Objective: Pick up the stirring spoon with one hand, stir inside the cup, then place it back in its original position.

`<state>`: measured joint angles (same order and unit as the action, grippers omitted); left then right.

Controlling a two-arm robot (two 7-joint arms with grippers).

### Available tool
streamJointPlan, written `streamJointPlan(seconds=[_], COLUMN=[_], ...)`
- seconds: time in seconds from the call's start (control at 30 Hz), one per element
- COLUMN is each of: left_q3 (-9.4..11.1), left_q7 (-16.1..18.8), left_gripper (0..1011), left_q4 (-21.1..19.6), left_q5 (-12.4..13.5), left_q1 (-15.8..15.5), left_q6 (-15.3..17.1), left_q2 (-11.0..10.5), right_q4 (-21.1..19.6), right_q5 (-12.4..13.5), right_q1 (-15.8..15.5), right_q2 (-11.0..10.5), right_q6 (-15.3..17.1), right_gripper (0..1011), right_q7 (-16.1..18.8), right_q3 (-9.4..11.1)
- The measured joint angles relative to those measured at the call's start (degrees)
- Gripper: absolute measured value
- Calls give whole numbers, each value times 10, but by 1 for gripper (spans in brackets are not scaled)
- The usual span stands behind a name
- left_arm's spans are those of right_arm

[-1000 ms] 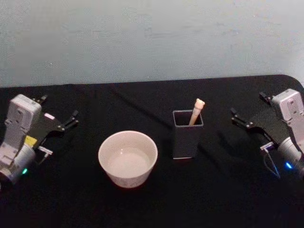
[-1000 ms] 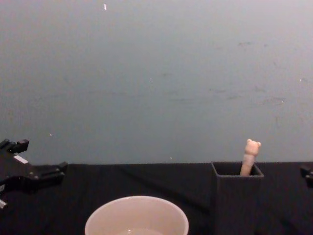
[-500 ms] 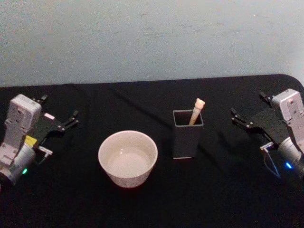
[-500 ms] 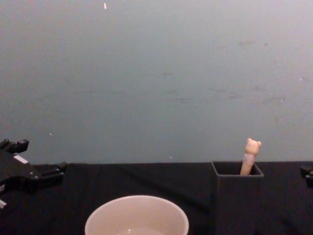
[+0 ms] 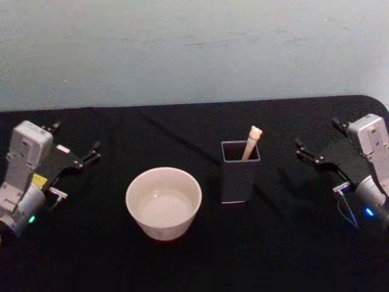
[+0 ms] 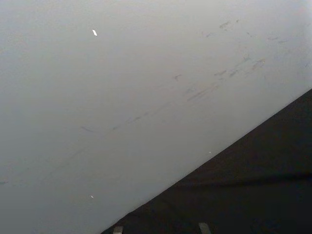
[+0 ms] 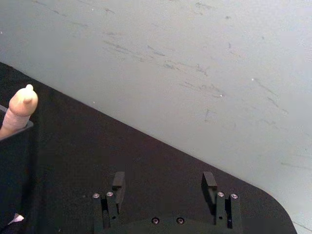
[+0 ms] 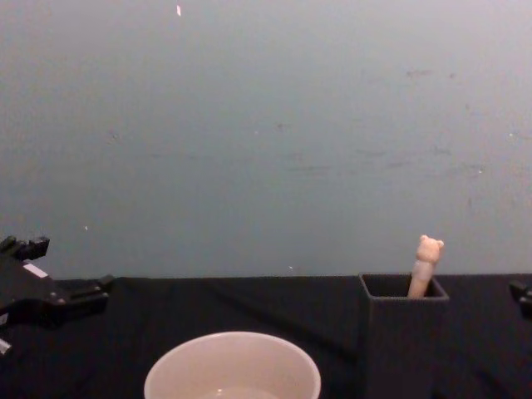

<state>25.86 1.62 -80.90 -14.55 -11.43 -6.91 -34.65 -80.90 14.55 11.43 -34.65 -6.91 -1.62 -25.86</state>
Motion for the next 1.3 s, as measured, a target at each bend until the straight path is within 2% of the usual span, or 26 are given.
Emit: streamJointPlan(seconds=[0.17,0.3,0.5,0.73,0.97,1.13,1.3], left_q3=[0,0,0,0,0,0,0], left_q7=[0,0,0,0,0,0,0], left_gripper=[1001,1001,1001,1001,1001,1001,1001], left_q4=[0,0,0,0,0,0,0], left_q5=[0,0,0,0,0,0,0], left_q1=[0,0,0,0,0,0,0], left_q6=[0,0,0,0,0,0,0], left_q2=[0,0,0,0,0,0,0], right_q4=[0,-5,-35,-86,-119,-127,-125], right_q5=[0,3,42,100,134,145,155], right_q1=[0,-1,-14,-54,-87,-92,-81], right_q2=[0,2,-11,-46,-64,-61,-45], right_q6=[0,5,20,28,29,32,47], right_gripper=[1002,1003,1003,1002,1003,1003,1002], right_q7=[0,9,52,128,188,215,235], right_q3=[0,10,35,65,76,77,74])
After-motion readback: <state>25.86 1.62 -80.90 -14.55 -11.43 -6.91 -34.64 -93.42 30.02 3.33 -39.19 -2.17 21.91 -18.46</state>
